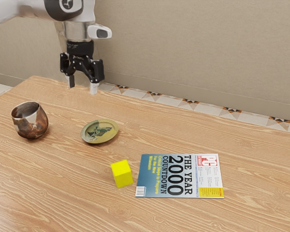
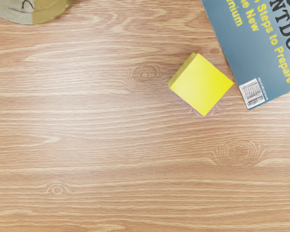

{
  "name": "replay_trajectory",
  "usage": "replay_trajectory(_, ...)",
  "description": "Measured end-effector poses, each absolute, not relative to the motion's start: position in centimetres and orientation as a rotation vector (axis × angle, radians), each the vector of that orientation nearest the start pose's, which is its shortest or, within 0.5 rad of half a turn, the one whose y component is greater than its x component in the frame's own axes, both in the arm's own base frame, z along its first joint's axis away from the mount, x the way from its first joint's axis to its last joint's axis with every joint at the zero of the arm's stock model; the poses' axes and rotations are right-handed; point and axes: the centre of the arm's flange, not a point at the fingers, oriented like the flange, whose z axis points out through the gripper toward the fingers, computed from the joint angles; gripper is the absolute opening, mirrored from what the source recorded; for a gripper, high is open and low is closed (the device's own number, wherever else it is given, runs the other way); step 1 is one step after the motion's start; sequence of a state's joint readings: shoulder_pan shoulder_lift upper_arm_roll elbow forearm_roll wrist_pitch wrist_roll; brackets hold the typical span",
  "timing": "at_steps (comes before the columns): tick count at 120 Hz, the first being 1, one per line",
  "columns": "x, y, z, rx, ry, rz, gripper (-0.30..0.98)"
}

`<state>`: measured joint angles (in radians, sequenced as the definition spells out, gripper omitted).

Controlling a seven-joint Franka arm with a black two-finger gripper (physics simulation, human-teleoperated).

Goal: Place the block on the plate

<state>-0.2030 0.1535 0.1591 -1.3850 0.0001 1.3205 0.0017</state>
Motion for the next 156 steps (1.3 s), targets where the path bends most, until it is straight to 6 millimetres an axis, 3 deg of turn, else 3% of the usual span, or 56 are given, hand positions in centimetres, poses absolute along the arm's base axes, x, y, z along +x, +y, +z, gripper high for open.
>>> replay_trajectory(23,59.3,-4.8,60.3,-3.073,0.141,0.149,0.67)
replay_trajectory(51,59.7,-10.9,58.7,-3.027,0.46,0.113,0.67)
replay_trajectory(57,60.2,-12.8,56.9,-3.007,0.552,0.144,0.67)
replay_trajectory(67,60.8,-16.7,51.1,-2.964,0.715,0.241,0.67)
replay_trajectory(78,60.9,-18.2,44.2,-2.935,0.822,0.345,0.67)
replay_trajectory(93,60.3,-17.6,37.4,-2.916,0.921,0.371,0.67)
replay_trajectory(104,59.0,-14.7,33.8,-2.923,0.949,0.34,0.67)
replay_trajectory(139,54.1,-10.9,32.3,-2.963,1.05,0.119,0.67)
replay_trajectory(156,53.9,-9.9,31.3,-2.95,1.087,0.058,0.67)
